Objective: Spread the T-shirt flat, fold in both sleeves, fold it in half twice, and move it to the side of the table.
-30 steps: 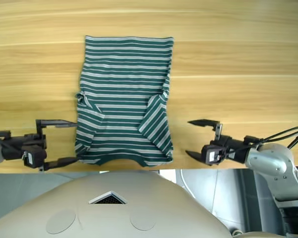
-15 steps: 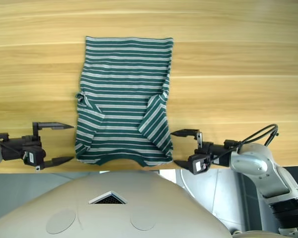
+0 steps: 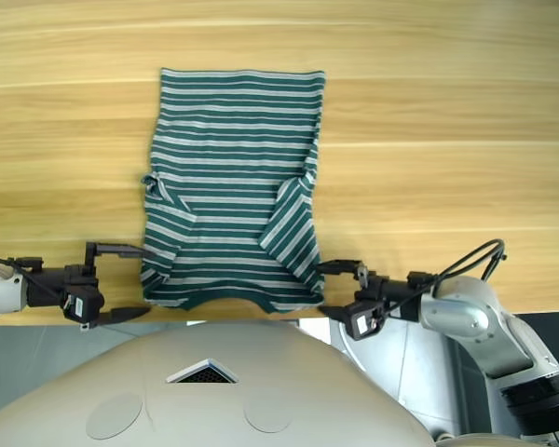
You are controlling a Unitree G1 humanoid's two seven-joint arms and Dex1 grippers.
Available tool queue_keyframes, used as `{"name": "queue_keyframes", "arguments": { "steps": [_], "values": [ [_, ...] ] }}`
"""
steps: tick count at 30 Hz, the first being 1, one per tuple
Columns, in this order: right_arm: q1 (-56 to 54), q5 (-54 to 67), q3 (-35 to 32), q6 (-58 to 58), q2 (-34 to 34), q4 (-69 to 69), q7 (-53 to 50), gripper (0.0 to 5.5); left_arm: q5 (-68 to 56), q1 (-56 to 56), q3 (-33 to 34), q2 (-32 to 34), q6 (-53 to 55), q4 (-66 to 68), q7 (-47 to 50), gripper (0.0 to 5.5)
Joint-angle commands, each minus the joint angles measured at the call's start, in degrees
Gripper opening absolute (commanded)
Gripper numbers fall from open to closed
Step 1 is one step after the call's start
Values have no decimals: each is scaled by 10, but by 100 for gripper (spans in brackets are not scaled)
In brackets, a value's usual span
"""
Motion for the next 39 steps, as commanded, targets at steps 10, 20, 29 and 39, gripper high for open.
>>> {"name": "queue_keyframes", "arguments": {
  "steps": [10, 20, 29, 39],
  "values": [
    [-9, -42, 16, 25, 5, 0, -11, 177, 78, -37, -26, 5, -4, 68, 28, 337],
    [-21, -40, 24, 34, 4, -5, -16, 12, 25, -30, -57, 22, -23, 39, 14, 183],
    [-23, -40, 28, 42, 6, -10, -17, 0, 32, -27, -59, 21, -23, 35, 23, 121],
    [-28, -38, 31, 45, 8, -10, -18, 0, 35, -33, -67, 19, -30, 40, 26, 3]
  ]
}}
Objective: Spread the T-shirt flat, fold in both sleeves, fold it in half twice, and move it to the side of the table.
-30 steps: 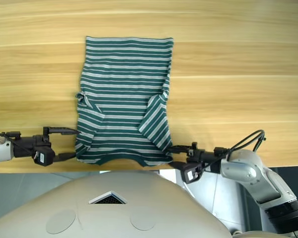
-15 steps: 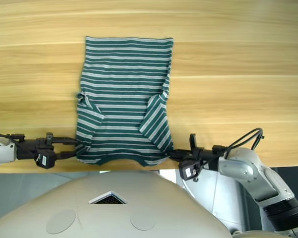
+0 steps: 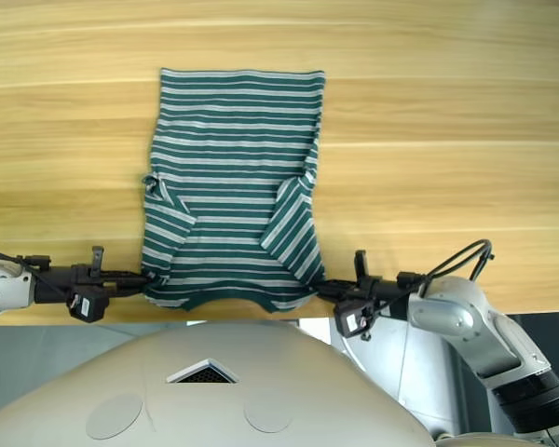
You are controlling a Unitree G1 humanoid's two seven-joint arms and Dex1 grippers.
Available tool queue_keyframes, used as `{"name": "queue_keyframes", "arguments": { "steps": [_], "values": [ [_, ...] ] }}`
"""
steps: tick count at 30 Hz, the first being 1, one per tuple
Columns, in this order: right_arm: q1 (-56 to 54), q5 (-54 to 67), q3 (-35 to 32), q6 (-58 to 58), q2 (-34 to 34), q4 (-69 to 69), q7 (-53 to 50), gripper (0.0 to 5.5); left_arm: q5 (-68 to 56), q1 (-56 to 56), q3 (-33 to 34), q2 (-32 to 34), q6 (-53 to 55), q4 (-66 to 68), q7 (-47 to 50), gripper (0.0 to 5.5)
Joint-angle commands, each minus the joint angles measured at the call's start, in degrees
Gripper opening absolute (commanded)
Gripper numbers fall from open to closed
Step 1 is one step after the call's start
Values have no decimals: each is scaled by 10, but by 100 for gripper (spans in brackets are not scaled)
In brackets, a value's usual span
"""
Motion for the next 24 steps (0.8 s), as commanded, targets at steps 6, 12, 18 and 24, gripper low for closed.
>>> {"name": "queue_keyframes", "arguments": {
  "steps": [6, 12, 18, 24],
  "values": [
    [-5, -2, 3, 7, 1, -4, 1, 0, -7, 1, -12, 7, 0, -7, -6, 3],
    [19, 42, -40, -10, -26, -28, 1, 0, -34, 8, -1, 12, -1, -39, 0, 3],
    [57, 136, -103, -72, -56, -46, 11, 0, -108, 41, 24, 50, -5, -132, 1, 3],
    [124, 252, -174, -135, -88, -80, 47, 0, -191, 114, 82, 91, -23, -208, 2, 3]
  ]
}}
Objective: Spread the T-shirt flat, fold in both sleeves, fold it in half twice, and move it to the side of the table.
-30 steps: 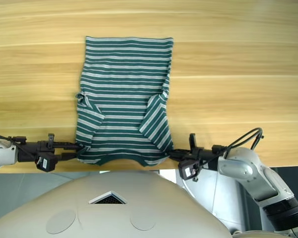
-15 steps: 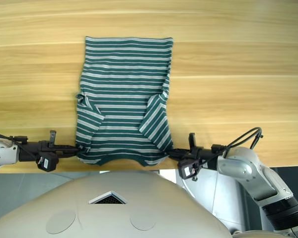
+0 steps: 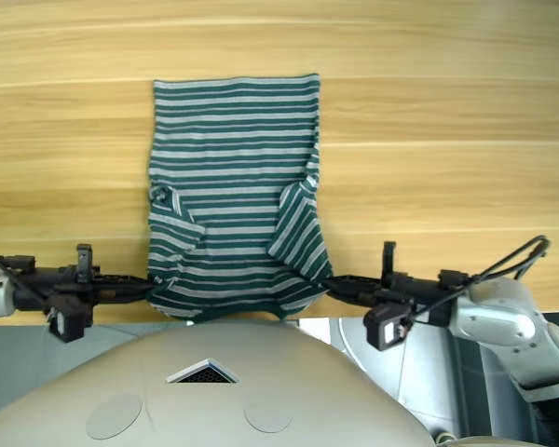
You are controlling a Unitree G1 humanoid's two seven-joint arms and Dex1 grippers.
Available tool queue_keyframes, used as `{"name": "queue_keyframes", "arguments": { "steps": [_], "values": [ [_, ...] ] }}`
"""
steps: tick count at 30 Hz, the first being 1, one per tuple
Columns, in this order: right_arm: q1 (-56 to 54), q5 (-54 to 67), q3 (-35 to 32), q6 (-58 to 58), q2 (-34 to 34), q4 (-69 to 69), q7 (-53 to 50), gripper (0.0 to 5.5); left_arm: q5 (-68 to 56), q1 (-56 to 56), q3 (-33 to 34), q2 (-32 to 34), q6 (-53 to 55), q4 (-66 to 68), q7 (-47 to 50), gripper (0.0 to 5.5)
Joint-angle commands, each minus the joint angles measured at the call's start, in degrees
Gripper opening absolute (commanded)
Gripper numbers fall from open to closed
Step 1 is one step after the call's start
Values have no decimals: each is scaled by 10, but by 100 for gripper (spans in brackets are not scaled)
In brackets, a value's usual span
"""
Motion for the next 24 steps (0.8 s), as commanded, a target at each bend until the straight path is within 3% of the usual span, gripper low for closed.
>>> {"name": "queue_keyframes", "arguments": {
  "steps": [1, 5, 9, 14, 20, 24],
  "values": [
    [26, 58, -33, -27, -16, -20, 25, 0, -15, 26, 26, 16, -2, -7, -6, 3],
    [43, 107, -52, -43, -17, -30, 49, 0, -39, 52, 37, 20, -7, -14, -13, 3],
    [11, 77, -39, -10, 3, -16, 52, 0, -47, 20, 15, -2, 18, 14, -33, 3],
    [-140, -9, 25, 109, 71, 26, 10, 0, -60, -90, -31, -74, 85, 68, -62, 3],
    [-287, -36, 54, 234, 141, 61, -33, 0, -146, -218, -8, -153, 189, 87, -58, 3],
    [-367, -51, 67, 326, 175, 85, -51, 0, -87, -328, 4, -226, 272, 187, 2, 3]
  ]
}}
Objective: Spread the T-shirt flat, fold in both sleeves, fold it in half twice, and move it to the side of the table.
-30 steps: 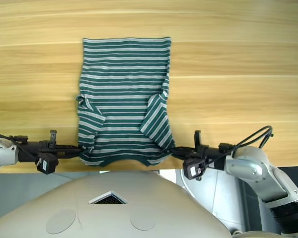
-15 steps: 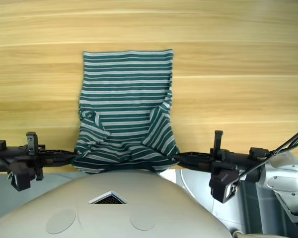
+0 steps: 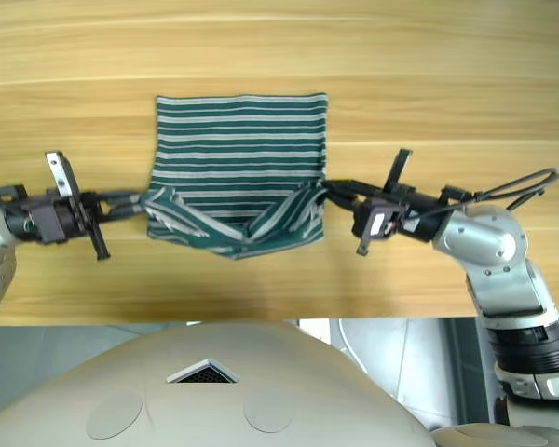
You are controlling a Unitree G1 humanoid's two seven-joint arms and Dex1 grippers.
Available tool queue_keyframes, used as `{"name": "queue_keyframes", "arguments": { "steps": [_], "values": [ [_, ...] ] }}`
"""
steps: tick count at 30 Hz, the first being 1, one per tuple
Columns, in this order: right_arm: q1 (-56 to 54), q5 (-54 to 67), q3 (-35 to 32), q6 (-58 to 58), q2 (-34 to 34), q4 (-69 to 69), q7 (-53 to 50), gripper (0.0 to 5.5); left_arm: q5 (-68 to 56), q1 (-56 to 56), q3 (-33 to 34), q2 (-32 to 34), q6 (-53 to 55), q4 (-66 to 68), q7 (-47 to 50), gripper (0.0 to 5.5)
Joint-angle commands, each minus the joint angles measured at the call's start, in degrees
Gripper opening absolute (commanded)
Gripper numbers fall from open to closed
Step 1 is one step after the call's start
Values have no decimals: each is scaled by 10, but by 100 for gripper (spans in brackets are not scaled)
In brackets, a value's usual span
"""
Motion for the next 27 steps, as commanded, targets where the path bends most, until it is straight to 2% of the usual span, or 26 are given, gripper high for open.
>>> {"name": "queue_keyframes", "arguments": {
  "steps": [1, 6, 14, 19, 27],
  "values": [
    [-70, -20, 16, 76, 27, 23, -13, 0, 49, -83, 14, -60, 61, 84, 47, 3],
    [-150, -64, 48, 132, 67, 101, -31, 0, 111, -187, 14, -143, 126, 247, 93, 3],
    [-227, -94, 64, 128, 111, 217, -56, 0, 153, -319, 55, -233, 126, 504, 122, 3],
    [-282, -106, 72, 106, 136, 302, -64, 0, 167, -365, 83, -261, 109, 594, 140, 3],
    [-379, -152, 116, 51, 202, 510, -90, 0, 229, -405, 74, -313, 82, 690, 159, 3]
  ]
}}
